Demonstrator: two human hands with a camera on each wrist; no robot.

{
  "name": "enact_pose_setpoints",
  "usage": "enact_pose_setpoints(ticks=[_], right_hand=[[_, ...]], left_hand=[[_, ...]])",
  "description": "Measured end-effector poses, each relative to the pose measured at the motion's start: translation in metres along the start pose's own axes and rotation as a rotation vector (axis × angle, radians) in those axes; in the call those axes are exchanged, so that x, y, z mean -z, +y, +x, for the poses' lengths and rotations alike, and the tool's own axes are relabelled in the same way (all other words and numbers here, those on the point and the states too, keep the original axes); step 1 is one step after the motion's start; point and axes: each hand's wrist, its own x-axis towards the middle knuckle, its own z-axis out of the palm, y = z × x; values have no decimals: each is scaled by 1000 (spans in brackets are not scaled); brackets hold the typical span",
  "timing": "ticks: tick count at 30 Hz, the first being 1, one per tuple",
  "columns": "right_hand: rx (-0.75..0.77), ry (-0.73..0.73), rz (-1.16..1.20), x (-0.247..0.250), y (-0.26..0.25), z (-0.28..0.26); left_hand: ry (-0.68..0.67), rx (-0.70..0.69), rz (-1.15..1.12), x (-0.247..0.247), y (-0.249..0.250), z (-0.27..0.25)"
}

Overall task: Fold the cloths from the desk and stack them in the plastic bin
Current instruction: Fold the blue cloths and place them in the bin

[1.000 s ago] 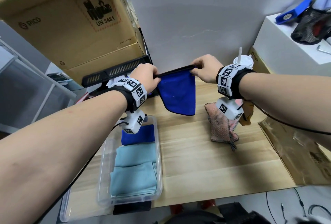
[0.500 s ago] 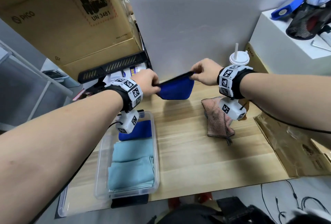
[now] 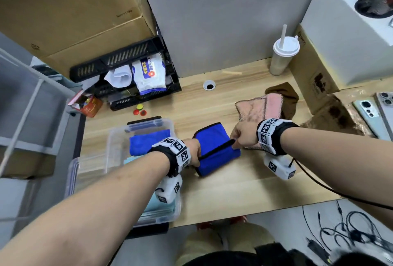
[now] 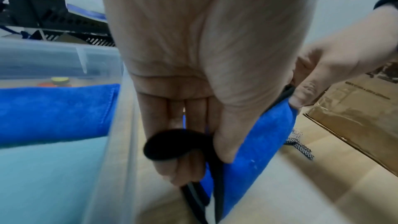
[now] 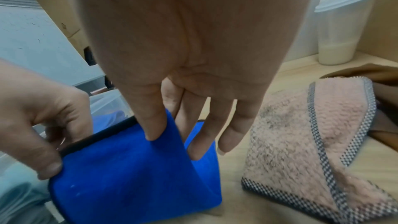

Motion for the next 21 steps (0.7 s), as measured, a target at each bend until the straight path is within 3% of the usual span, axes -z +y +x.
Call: enact_pose_setpoints(ticks=[11,14,16,18,21], right_hand=[[-49,265,98,4,-3,63],[-89,302,41,1,-1,89],[-91,377,44,0,-1,97],[6,396,76,0,-2,102],[188,234,66,-3,-6,97]], left_hand=[[124,241,10,27,-9,58],[295,301,63,23,-10,74],[383,270,56,21,-8,80],[268,181,3,18,-8,89],[-11,51,25,12,-2,93]])
